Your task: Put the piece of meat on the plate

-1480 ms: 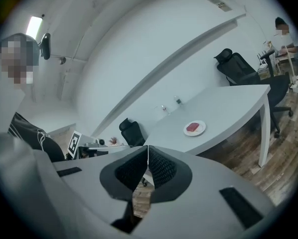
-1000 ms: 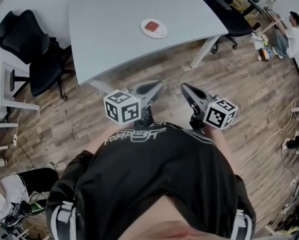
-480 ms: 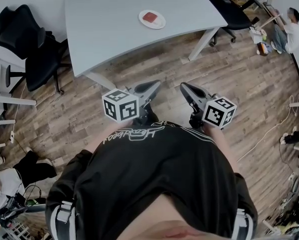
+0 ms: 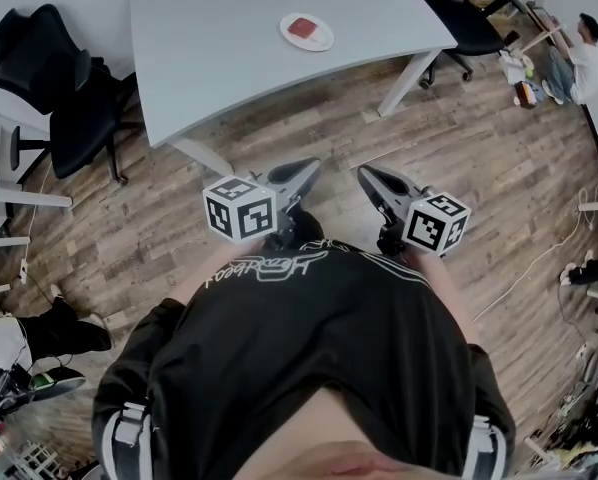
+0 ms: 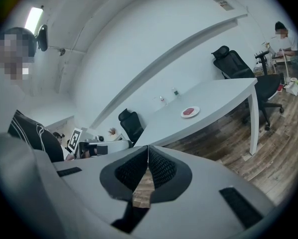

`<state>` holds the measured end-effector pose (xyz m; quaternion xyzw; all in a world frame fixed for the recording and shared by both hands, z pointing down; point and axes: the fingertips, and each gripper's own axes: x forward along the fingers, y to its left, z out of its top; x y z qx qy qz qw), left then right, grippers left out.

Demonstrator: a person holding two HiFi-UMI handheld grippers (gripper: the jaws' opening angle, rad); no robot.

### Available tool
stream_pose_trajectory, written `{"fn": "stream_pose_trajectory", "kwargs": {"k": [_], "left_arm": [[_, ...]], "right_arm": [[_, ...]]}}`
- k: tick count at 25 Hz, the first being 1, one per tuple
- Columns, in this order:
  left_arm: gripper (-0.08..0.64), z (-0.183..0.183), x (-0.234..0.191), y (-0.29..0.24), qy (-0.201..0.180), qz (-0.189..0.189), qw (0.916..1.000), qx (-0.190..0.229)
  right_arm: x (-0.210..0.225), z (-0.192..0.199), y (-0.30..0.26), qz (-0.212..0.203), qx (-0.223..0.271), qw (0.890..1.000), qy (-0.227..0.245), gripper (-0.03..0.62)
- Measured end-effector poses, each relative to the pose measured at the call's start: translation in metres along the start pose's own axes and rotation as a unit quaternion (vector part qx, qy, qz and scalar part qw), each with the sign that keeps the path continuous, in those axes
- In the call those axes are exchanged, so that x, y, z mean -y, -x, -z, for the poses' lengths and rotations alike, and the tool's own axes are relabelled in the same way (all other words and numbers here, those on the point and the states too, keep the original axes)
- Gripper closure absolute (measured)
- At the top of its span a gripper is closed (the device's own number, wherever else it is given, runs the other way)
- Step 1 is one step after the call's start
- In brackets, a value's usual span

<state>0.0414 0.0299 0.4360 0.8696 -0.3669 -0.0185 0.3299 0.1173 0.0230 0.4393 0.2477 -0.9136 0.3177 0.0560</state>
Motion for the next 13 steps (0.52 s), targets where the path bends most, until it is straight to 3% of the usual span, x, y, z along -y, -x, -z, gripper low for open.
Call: {"fn": "stream_pose_trajectory", "kwargs": {"k": [13], "left_arm": [[0.552,-0.0075,0.006,0.0081,-0.008,0.011,0.9999,0.0]], "right_arm": [[-0.0076,-0.0081,-0.0014,0.0,0.01,1.0,0.002,0.581]]}}
